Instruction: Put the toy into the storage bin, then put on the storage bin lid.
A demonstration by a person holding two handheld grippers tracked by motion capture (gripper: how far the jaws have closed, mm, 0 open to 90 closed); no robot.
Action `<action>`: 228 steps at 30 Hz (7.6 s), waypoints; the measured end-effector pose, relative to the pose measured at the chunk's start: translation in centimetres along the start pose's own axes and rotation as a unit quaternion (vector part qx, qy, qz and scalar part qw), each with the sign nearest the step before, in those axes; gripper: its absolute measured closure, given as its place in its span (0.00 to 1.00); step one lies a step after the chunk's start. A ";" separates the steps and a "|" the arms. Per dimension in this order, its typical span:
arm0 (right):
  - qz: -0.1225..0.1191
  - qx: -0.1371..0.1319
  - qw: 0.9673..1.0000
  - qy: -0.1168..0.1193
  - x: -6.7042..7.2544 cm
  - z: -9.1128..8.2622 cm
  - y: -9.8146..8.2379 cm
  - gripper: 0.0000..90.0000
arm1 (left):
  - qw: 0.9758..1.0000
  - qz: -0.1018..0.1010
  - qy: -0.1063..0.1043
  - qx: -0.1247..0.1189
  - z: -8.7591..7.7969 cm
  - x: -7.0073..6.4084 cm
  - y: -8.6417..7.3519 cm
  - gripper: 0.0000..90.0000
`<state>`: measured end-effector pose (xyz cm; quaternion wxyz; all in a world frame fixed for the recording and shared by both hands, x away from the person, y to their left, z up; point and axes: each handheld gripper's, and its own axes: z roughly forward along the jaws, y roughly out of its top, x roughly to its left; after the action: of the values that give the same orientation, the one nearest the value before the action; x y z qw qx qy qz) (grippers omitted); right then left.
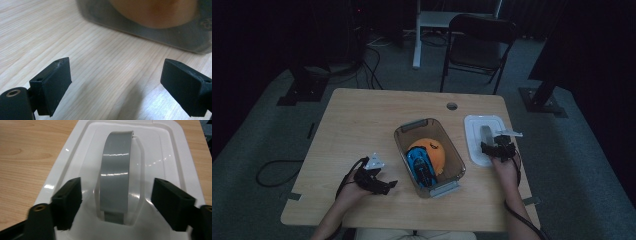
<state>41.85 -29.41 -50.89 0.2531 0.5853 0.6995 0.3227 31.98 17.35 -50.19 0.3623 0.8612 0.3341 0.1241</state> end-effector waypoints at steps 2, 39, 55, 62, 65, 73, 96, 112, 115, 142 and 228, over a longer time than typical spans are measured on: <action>0.001 0.001 1.000 0.003 0.0 0.1 0.1 0.30 | 1.000 -0.002 0.002 0.000 -0.1 0.1 -0.1 0.12; 0.012 -0.023 1.000 0.014 1.2 -3.9 1.0 0.75 | 0.999 -0.019 0.029 0.004 0.2 1.8 -2.6 0.12; -0.023 -0.096 0.994 0.045 4.9 -12.8 3.6 0.75 | 0.999 -0.008 0.038 0.005 0.3 1.6 -2.6 0.12; -0.038 -0.111 0.991 0.072 7.1 -14.7 4.1 0.75 | 0.999 -0.009 0.037 0.005 0.3 1.6 -2.6 0.12; -0.043 -0.116 0.989 0.081 7.8 -15.3 4.1 0.75 | 0.999 -0.008 0.038 0.006 0.3 1.6 -2.6 0.12; -0.058 -0.116 0.986 0.105 10.0 -15.8 4.5 0.75 | 0.999 -0.008 0.038 0.006 0.3 1.6 -2.6 0.12; -0.098 -0.100 0.975 0.170 16.8 -14.5 4.3 0.75 | 0.999 -0.010 0.042 0.005 0.3 1.5 -2.6 0.12; -0.116 -0.071 0.972 0.193 20.3 -13.0 3.2 0.75 | 0.999 -0.014 0.043 0.003 0.3 1.5 -2.6 0.12; -0.116 -0.071 0.972 0.190 20.3 -13.0 3.0 0.75 | 0.999 -0.016 0.044 0.002 0.3 1.4 -2.6 0.12; -0.120 -0.057 0.970 0.202 20.8 -12.7 2.1 0.68 | 0.999 -0.010 0.041 0.007 0.4 1.3 -2.5 0.12; -0.094 -0.054 0.983 0.150 9.1 -4.4 -4.7 0.17 | 0.999 0.031 0.041 0.016 4.0 1.3 6.3 0.12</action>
<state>33.86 -21.66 -51.26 0.2060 0.4474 0.7631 0.4185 37.88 12.77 -48.60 0.3308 0.8710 0.3237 0.1648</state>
